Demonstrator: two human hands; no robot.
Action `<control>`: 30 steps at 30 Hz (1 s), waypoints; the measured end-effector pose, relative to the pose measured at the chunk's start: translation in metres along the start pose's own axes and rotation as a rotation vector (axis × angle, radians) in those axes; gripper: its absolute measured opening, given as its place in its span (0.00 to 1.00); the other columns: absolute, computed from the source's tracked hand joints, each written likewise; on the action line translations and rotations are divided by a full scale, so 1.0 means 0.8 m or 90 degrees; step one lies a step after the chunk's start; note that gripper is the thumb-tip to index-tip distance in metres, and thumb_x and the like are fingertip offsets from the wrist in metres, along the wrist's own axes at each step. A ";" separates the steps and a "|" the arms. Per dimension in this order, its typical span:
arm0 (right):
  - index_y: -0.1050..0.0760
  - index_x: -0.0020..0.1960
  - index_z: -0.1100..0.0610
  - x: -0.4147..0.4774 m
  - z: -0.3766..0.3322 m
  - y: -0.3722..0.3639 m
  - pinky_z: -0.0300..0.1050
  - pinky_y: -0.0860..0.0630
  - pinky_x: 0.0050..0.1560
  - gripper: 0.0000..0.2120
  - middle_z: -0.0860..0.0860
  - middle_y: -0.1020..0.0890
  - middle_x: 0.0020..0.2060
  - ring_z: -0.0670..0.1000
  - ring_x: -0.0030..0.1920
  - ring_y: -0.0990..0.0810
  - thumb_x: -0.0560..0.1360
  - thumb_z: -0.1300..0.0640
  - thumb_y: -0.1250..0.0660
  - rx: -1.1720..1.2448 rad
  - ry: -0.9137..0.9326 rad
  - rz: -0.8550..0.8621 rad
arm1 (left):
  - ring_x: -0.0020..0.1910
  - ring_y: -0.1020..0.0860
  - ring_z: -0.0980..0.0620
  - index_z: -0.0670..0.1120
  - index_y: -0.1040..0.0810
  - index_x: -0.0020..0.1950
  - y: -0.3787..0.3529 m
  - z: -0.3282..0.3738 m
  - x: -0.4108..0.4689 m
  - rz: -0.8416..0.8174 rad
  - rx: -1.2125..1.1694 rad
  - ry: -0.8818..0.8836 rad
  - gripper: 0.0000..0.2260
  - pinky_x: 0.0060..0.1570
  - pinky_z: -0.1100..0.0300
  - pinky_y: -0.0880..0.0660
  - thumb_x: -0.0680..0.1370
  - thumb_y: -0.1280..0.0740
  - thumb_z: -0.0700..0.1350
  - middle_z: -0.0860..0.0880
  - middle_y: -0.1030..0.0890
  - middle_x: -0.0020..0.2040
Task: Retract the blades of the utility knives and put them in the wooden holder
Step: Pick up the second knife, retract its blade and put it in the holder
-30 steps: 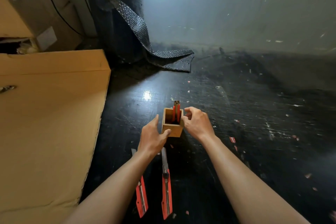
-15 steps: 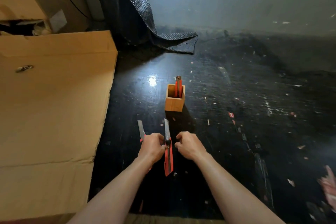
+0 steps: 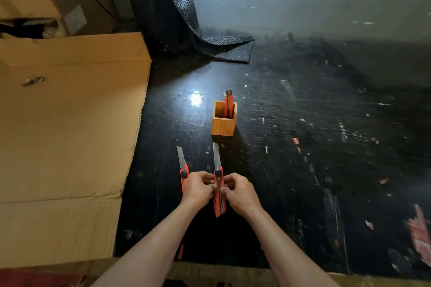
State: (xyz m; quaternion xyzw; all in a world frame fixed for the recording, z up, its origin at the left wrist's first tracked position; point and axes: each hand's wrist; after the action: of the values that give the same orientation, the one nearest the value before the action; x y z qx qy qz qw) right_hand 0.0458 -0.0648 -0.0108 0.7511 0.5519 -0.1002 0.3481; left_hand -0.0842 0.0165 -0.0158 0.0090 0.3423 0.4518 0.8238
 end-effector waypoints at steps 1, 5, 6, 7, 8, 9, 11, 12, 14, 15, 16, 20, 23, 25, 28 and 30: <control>0.20 0.55 0.48 -0.003 -0.002 0.003 0.40 0.16 0.43 0.09 0.46 0.14 0.47 0.42 0.45 0.14 0.77 0.57 0.28 0.015 0.011 0.011 | 0.51 0.15 0.52 0.45 0.16 0.59 0.002 0.003 -0.003 0.002 -0.020 -0.006 0.12 0.50 0.53 0.15 0.76 0.26 0.35 0.48 0.14 0.51; 0.20 0.56 0.50 -0.016 -0.023 0.017 0.43 0.15 0.46 0.10 0.47 0.13 0.46 0.43 0.45 0.14 0.76 0.60 0.27 0.049 0.090 0.063 | 0.48 0.13 0.51 0.43 0.16 0.59 0.011 0.026 -0.019 0.021 -0.099 -0.064 0.12 0.42 0.58 0.14 0.77 0.28 0.34 0.47 0.13 0.50; 0.20 0.55 0.50 -0.018 -0.030 0.023 0.47 0.14 0.48 0.10 0.48 0.13 0.45 0.44 0.46 0.13 0.76 0.61 0.27 0.060 0.112 0.070 | 0.47 0.13 0.51 0.43 0.17 0.59 0.015 0.036 -0.024 0.019 -0.120 -0.081 0.11 0.42 0.58 0.15 0.78 0.28 0.33 0.47 0.13 0.50; 0.20 0.54 0.50 -0.021 -0.038 0.030 0.51 0.14 0.49 0.10 0.49 0.13 0.45 0.46 0.46 0.13 0.76 0.61 0.27 0.070 0.133 0.077 | 0.47 0.13 0.51 0.43 0.17 0.59 0.018 0.047 -0.028 0.014 -0.141 -0.098 0.11 0.42 0.58 0.15 0.78 0.29 0.33 0.47 0.14 0.50; 0.20 0.54 0.51 -0.024 -0.047 0.037 0.53 0.14 0.49 0.10 0.51 0.13 0.46 0.48 0.46 0.12 0.75 0.61 0.27 0.083 0.154 0.083 | 0.47 0.13 0.51 0.43 0.18 0.59 0.023 0.059 -0.032 0.007 -0.157 -0.116 0.11 0.42 0.58 0.15 0.79 0.30 0.33 0.47 0.14 0.50; 0.20 0.54 0.52 -0.027 -0.057 0.046 0.55 0.14 0.49 0.10 0.52 0.12 0.46 0.49 0.46 0.12 0.75 0.61 0.27 0.102 0.174 0.088 | 0.47 0.13 0.50 0.43 0.18 0.60 0.028 0.071 -0.036 -0.003 -0.171 -0.135 0.11 0.42 0.57 0.15 0.79 0.30 0.32 0.46 0.14 0.51; 0.21 0.56 0.54 -0.033 -0.079 0.064 0.55 0.14 0.50 0.11 0.54 0.13 0.48 0.51 0.47 0.12 0.76 0.64 0.28 0.131 0.218 0.092 | 0.51 0.13 0.46 0.43 0.19 0.62 0.040 0.095 -0.043 -0.026 -0.190 -0.177 0.12 0.45 0.51 0.14 0.79 0.30 0.33 0.43 0.14 0.54; 0.22 0.57 0.55 -0.037 -0.092 0.073 0.54 0.14 0.51 0.11 0.54 0.13 0.48 0.51 0.49 0.12 0.77 0.65 0.29 0.137 0.241 0.095 | 0.52 0.13 0.44 0.44 0.20 0.63 0.047 0.107 -0.046 -0.037 -0.192 -0.199 0.13 0.47 0.48 0.14 0.79 0.30 0.34 0.42 0.15 0.56; 0.22 0.57 0.56 -0.046 -0.118 0.092 0.49 0.14 0.51 0.11 0.53 0.13 0.50 0.49 0.50 0.13 0.77 0.66 0.29 0.146 0.287 0.101 | 0.53 0.13 0.43 0.44 0.21 0.65 0.060 0.134 -0.052 -0.052 -0.197 -0.240 0.15 0.47 0.47 0.14 0.79 0.30 0.33 0.41 0.15 0.57; 0.22 0.57 0.57 -0.051 -0.131 0.101 0.47 0.15 0.50 0.10 0.52 0.13 0.49 0.48 0.50 0.13 0.77 0.65 0.29 0.149 0.308 0.103 | 0.52 0.13 0.43 0.44 0.21 0.65 0.067 0.148 -0.057 -0.057 -0.204 -0.259 0.16 0.46 0.48 0.14 0.79 0.30 0.33 0.40 0.14 0.56; 0.22 0.57 0.57 -0.056 -0.143 0.110 0.44 0.15 0.48 0.10 0.53 0.14 0.49 0.47 0.49 0.13 0.77 0.65 0.28 0.151 0.327 0.106 | 0.51 0.12 0.44 0.44 0.21 0.65 0.073 0.162 -0.061 -0.059 -0.211 -0.278 0.16 0.45 0.49 0.14 0.79 0.30 0.32 0.40 0.14 0.55; 0.23 0.62 0.59 -0.071 -0.185 0.136 0.43 0.15 0.46 0.14 0.54 0.14 0.47 0.47 0.45 0.12 0.77 0.62 0.27 0.160 0.385 0.137 | 0.47 0.12 0.42 0.42 0.20 0.64 0.090 0.209 -0.076 -0.058 -0.242 -0.331 0.15 0.43 0.48 0.14 0.78 0.30 0.31 0.39 0.13 0.52; 0.29 0.70 0.51 -0.081 -0.213 0.149 0.34 0.19 0.38 0.20 0.52 0.14 0.47 0.41 0.41 0.13 0.80 0.59 0.30 0.119 0.405 0.194 | 0.48 0.12 0.39 0.42 0.20 0.64 0.097 0.232 -0.081 -0.060 -0.229 -0.360 0.16 0.47 0.44 0.14 0.79 0.30 0.31 0.39 0.12 0.52; 0.28 0.70 0.47 -0.088 -0.230 0.158 0.31 0.21 0.35 0.19 0.49 0.14 0.49 0.39 0.40 0.15 0.81 0.59 0.33 0.063 0.428 0.224 | 0.47 0.12 0.41 0.43 0.19 0.63 0.101 0.242 -0.086 -0.068 -0.223 -0.374 0.15 0.46 0.45 0.14 0.79 0.31 0.30 0.40 0.12 0.51; 0.24 0.68 0.47 -0.093 -0.247 0.167 0.36 0.19 0.47 0.15 0.47 0.16 0.53 0.42 0.47 0.17 0.82 0.58 0.34 -0.016 0.458 0.255 | 0.46 0.12 0.43 0.45 0.19 0.61 0.103 0.252 -0.093 -0.073 -0.216 -0.393 0.14 0.44 0.49 0.14 0.79 0.31 0.31 0.43 0.11 0.49; 0.22 0.66 0.49 -0.095 -0.250 0.171 0.42 0.17 0.53 0.14 0.49 0.16 0.55 0.44 0.50 0.18 0.82 0.58 0.34 -0.007 0.459 0.254 | 0.46 0.12 0.43 0.46 0.18 0.60 0.104 0.256 -0.097 -0.065 -0.219 -0.401 0.14 0.42 0.50 0.14 0.79 0.31 0.31 0.43 0.11 0.48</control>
State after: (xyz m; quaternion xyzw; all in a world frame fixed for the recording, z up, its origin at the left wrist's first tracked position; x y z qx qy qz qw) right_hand 0.0935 -0.0157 0.2337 0.8283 0.4826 0.2423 0.1492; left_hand -0.0562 0.0676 0.2113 -0.0081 -0.0093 0.4359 0.8999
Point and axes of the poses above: each hand's wrist, its own x-axis towards the middle knuckle, its own y-axis out of the back of the hand, z = x × y
